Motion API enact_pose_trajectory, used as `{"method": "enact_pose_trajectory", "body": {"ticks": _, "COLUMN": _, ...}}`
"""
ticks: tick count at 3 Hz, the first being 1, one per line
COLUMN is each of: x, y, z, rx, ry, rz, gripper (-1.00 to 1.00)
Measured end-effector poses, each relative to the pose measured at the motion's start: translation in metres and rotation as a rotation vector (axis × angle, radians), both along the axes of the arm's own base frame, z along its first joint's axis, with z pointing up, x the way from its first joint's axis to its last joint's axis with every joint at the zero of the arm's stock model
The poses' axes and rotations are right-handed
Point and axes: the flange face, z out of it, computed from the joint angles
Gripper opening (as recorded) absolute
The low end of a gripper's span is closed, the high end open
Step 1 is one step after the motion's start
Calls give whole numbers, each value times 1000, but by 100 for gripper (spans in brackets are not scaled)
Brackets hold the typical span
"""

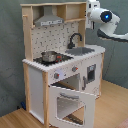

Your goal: Play with the kitchen

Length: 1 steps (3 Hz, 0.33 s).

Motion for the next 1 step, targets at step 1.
{"method": "enact_pose_trajectory", "body": {"ticks": 1, "x": 0, "y": 0, "z": 0, "rx": 0, "ry": 0, "rz": 0, "gripper": 100}}
